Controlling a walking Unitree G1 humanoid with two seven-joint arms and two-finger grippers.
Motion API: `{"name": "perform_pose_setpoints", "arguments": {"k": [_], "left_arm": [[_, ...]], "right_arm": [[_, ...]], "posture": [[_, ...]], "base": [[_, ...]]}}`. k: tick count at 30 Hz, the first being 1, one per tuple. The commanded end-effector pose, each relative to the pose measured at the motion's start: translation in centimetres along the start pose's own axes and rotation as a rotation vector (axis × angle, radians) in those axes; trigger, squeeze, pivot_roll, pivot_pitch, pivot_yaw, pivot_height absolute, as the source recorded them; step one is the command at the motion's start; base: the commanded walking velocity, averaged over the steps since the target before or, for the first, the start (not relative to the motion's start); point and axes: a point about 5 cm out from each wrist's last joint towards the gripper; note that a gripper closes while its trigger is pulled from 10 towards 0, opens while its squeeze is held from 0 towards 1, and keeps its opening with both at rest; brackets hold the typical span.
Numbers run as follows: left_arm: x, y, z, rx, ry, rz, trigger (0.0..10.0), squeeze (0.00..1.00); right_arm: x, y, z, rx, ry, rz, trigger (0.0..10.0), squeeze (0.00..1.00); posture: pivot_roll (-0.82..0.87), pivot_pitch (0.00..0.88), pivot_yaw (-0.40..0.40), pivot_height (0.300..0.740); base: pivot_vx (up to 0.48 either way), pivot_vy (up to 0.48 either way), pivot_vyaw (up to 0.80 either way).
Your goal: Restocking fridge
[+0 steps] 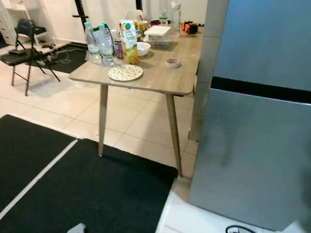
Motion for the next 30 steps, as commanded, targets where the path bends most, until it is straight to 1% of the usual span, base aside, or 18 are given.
{"name": "perform_pose_setpoints", "arguments": {"k": [1,3,4,5,6,7,8,9,10,13,14,17,18,19,22,26,29,30], "left_arm": [[0.1,0.5,0.3,0.037,-0.018,-0.008,10.0,0.0],[0.3,1.8,0.4,0.018,-0.018,0.054,10.0,0.0],[0.4,2.2,0.6,0.013,-0.026,0.07,10.0,0.0],[0.4,2.2,0.6,0.014,-0.031,0.068,10.0,0.0],[0.4,1.5,0.6,0.018,-0.025,0.043,10.0,0.0],[0.4,1.5,0.6,0.018,-0.025,0.043,10.0,0.0],[0.3,1.1,0.5,-0.004,-0.009,0.033,10.0,0.0],[0.3,1.1,0.5,-0.004,-0.009,0.033,10.0,0.0],[0.3,0.2,0.6,0.01,-0.017,0.0,10.0,0.0],[0.3,-0.1,0.7,0.025,-0.03,-0.017,10.0,0.0],[0.3,-0.3,0.8,0.043,-0.043,-0.03,10.0,0.0],[0.2,-0.3,0.6,0.043,-0.043,-0.031,10.0,0.0],[0.1,-0.4,0.4,0.05,-0.035,-0.035,10.0,0.0],[0.1,-0.4,0.4,0.05,-0.035,-0.035,10.0,0.0],[-0.4,-1.0,-0.5,0.067,-0.023,-0.058,10.0,0.0],[-0.7,-1.2,-0.9,0.083,-0.016,-0.074,10.0,0.0],[-0.3,-0.8,-0.1,0.076,-0.045,-0.06,10.0,0.0],[-0.3,-0.8,-0.1,0.076,-0.045,-0.06,10.0,0.0]], "right_arm": [[0.0,0.1,0.2,-0.049,0.013,-0.009,10.0,0.0],[0.0,0.7,1.1,0.019,-0.025,0.009,10.0,0.0],[0.1,0.9,1.2,0.032,-0.029,0.017,10.0,0.0],[0.1,0.9,1.0,0.021,-0.021,0.017,10.0,0.0],[0.1,0.5,0.4,-0.036,0.005,0.004,10.0,0.0],[0.1,0.5,0.4,-0.036,0.005,0.004,10.0,0.0],[0.0,0.2,0.2,-0.028,0.009,-0.008,10.0,0.0],[0.0,0.2,0.2,-0.028,0.009,-0.008,10.0,0.0],[-0.1,-0.4,-0.1,-0.009,0.014,-0.02,10.0,0.0],[-0.1,-0.6,-0.3,-0.017,0.021,-0.024,10.0,0.0],[-0.1,-0.9,-0.5,-0.028,0.031,-0.028,10.0,0.0],[-0.2,-1.3,-0.7,-0.021,0.03,-0.037,10.0,0.0],[-0.3,-1.9,-0.8,-0.01,0.028,-0.052,10.0,0.0],[-0.3,-1.9,-0.8,-0.01,0.028,-0.052,10.0,0.0],[-0.6,-3.3,-1.6,0.037,0.027,-0.084,10.0,0.0],[-0.6,-3.3,-2.2,0.029,0.043,-0.082,10.0,0.0],[-0.5,-2.7,-1.8,0.026,0.036,-0.065,10.0,0.0],[-0.5,-2.7,-1.8,0.026,0.036,-0.065,10.0,0.0]], "posture": [[-0.07,0.0,0.037,0.74],[-0.08,0.0,0.026,0.74],[-0.08,0.0,0.025,0.74],[-0.09,0.0,0.035,0.74],[-0.09,0.0,0.039,0.74],[-0.09,0.0,0.039,0.74],[-0.09,0.0,0.041,0.74],[-0.09,0.0,0.041,0.74],[-0.1,0.0,0.049,0.74],[-0.1,0.0,0.049,0.74],[-0.09,0.0,0.057,0.74],[-0.08,0.0,0.061,0.74],[-0.07,0.0,0.062,0.74],[-0.07,0.0,0.062,0.74],[-0.07,0.0,0.074,0.74],[-0.07,0.0,0.075,0.74],[-0.07,0.0,0.064,0.74],[-0.07,0.0,0.064,0.74]], "base": [[0.0,0.0,0.65],[0.0,0.0,0.65],[0.0,0.0,0.65],[0.0,0.0,0.65],[0.0,0.0,0.65],[0.0,0.0,0.65],[0.0,0.0,0.65],[0.0,0.0,0.65],[0.0,0.0,0.65],[0.0,0.0,0.65],[0.0,0.0,0.65],[0.0,0.0,0.65],[0.0,0.0,0.65],[0.0,0.0,0.65],[0.0,0.0,0.66],[0.0,0.0,0.66],[0.0,0.0,0.66],[0.0,0.0,0.66]]}}
Point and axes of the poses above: a point about 5 cm out from each wrist's last joint towards the gripper, its own x axis pointing out of the wrist towards the gripper, its own y axis along the axis of the wrist's last joint, z = x × y, and after that the axes turned 12 degrees about -x, right-handed
